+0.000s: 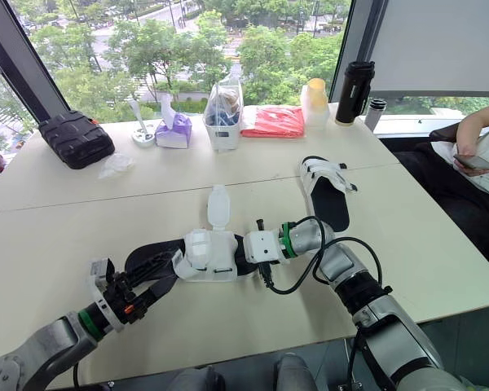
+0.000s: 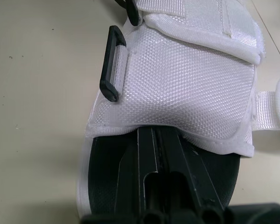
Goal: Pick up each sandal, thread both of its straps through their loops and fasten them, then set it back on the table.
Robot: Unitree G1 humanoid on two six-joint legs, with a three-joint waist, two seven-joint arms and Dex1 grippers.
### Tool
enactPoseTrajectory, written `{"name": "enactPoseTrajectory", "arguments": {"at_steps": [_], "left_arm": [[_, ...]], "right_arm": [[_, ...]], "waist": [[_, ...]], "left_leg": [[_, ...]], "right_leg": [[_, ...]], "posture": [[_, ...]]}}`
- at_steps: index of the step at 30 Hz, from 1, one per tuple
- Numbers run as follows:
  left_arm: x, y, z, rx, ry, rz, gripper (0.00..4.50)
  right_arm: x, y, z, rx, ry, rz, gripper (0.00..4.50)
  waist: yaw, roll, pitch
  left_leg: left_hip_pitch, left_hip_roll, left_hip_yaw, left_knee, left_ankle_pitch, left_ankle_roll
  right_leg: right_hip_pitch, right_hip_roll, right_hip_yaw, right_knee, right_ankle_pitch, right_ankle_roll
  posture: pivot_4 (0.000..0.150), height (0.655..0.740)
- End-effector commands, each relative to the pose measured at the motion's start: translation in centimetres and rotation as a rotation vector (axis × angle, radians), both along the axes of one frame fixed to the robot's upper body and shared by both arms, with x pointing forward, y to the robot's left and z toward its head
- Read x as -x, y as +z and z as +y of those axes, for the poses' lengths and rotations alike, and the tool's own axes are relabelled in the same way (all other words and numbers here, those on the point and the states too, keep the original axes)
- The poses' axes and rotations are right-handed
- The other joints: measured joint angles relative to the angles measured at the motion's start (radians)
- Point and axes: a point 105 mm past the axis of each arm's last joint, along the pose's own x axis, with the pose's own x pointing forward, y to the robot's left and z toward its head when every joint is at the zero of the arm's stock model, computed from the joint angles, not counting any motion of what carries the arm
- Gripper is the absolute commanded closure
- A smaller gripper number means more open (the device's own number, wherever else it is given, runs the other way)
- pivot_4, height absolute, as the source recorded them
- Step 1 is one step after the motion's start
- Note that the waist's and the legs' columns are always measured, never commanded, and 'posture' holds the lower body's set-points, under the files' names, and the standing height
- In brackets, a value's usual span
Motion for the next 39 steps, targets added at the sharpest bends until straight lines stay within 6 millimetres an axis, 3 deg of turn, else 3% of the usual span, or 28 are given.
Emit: {"name": "enactPoseTrajectory", "arguments": {"at_steps": [1,9,10,11,18,23,39], "left_arm": [[-1.2,-0.4,-0.1,0.012,0.027,0.031,0.02],[-2.2,-0.5,0.0,0.043,0.069,0.053,0.02],[-2.3,-0.5,0.1,0.049,0.080,0.053,0.54],[-2.4,-0.3,0.1,0.050,0.093,0.052,0.78],[-2.7,0.3,0.3,0.056,0.158,0.045,4.43],[-3.4,1.6,-0.5,0.064,0.184,0.028,4.48],[-1.0,4.8,0.6,-0.103,-0.056,-0.230,4.48]], "right_arm": [[1.2,-3.4,-0.7,0.124,0.013,0.086,4.50],[1.2,-3.4,-0.9,0.130,0.011,0.084,4.50],[1.2,-3.4,-0.9,0.132,0.012,0.084,4.50],[1.3,-3.4,-0.9,0.132,0.013,0.084,4.50],[1.3,-3.4,-0.8,0.135,0.018,0.084,4.50],[1.3,-3.4,-0.7,0.138,0.025,0.084,4.50],[1.3,-3.5,-0.7,0.147,0.036,0.086,4.50]], "waist": [[0.000,0.000,0.000],[0.001,0.000,0.000],[0.001,0.000,0.000],[0.001,0.000,0.000],[0.000,-0.001,0.001],[0.001,-0.005,0.003],[-0.003,-0.005,0.004]], "left_leg": [[0.000,0.000,0.000,0.000,0.000,0.000],[0.000,0.000,0.000,0.000,0.000,0.000],[0.000,0.000,-0.001,0.000,0.000,0.000],[0.000,0.000,-0.001,0.000,0.000,0.000],[-0.002,0.000,-0.001,0.000,0.000,-0.001],[-0.002,0.000,-0.001,0.000,0.000,-0.001],[-0.002,0.000,0.000,-0.002,0.000,-0.001]], "right_leg": [[0.000,0.000,0.000,0.000,0.000,0.000],[0.000,0.000,0.000,0.000,0.000,0.000],[0.001,0.000,0.000,0.000,0.000,0.000],[0.001,0.000,0.000,0.000,0.000,0.000],[-0.002,0.000,0.000,0.000,0.000,0.000],[-0.002,0.000,-0.001,0.000,0.000,0.000],[-0.004,0.000,-0.001,0.000,0.000,0.000]], "posture": [[0.150,0.7400],[0.150,0.7400],[0.150,0.7400],[0.150,0.7400],[0.150,0.7400],[0.150,0.7400],[0.150,0.7400]]}}
